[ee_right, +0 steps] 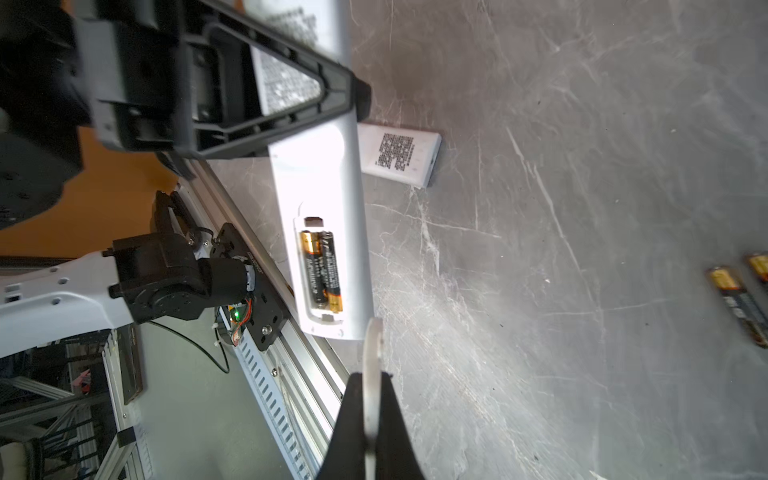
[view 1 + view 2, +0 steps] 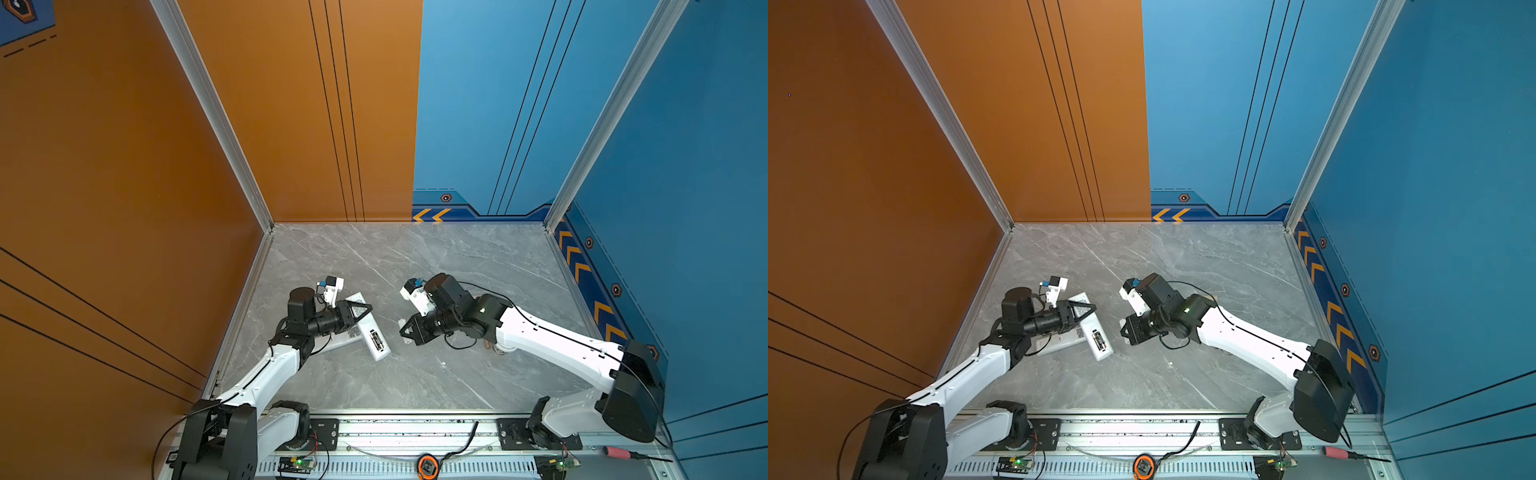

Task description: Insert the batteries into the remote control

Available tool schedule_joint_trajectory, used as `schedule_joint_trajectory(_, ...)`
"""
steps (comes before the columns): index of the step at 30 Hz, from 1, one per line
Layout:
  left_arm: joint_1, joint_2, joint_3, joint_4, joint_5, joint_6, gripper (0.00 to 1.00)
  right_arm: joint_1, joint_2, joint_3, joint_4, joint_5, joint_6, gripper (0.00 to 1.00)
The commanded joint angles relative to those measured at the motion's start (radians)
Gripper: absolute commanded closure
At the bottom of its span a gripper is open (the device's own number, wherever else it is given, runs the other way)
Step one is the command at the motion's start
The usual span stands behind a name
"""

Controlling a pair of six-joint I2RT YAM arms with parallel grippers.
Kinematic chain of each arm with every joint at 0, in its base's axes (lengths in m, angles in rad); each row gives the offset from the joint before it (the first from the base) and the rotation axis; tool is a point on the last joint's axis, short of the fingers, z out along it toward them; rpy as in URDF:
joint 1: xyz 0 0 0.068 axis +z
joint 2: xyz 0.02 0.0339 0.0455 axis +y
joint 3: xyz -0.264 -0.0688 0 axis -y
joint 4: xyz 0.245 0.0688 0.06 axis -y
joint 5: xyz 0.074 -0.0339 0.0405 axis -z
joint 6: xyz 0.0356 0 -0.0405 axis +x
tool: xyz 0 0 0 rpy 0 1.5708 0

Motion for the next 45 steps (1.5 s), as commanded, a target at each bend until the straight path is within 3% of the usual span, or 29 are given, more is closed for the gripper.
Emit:
schedule_joint_trajectory(1, 0.014, -0.039, 0.041, -0.053, -0.019, 0.052, 1.0, -0.005, 0.103, -0.081, 0.072, -0.103, -0.03, 1.0)
schedule_joint_trajectory(9, 0.036, -0.068, 0.029, -0.109, -0.037, 0.072, 1.0, -0.028, 0.257, -0.117, 0.208, -0.229, -0.027, 1.0)
schedule_joint_trajectory(19, 0.047, -0.055, 0.033, -0.102, -0.032, 0.072, 1.0, -0.048, 0.387, -0.114, 0.225, -0.317, -0.064, 1.0)
schedule_joint_trajectory(23, 0.047, -0.055, 0.032, -0.1, -0.032, 0.07, 1.0, -0.053, 0.403, -0.112, 0.21, -0.31, -0.079, 0.92)
schedule_joint_trajectory(29, 0.051, -0.056, 0.026, -0.077, -0.027, 0.058, 1.0, -0.052, 0.42, -0.09, 0.159, -0.258, -0.107, 0.75)
schedule_joint_trajectory(34, 0.056, -0.058, 0.007, 0.022, -0.004, -0.001, 1.0, -0.058, 0.41, -0.072, 0.091, -0.19, -0.138, 0.72)
schedule_joint_trajectory(39, 0.056, -0.059, 0.002, 0.039, 0.0, -0.013, 1.0, -0.062, 0.372, -0.03, -0.045, -0.056, -0.188, 0.66)
schedule_joint_trajectory(45, 0.058, -0.057, 0.002, 0.02, -0.009, -0.001, 1.0, -0.037, 0.328, 0.068, -0.243, 0.119, -0.21, 0.46)
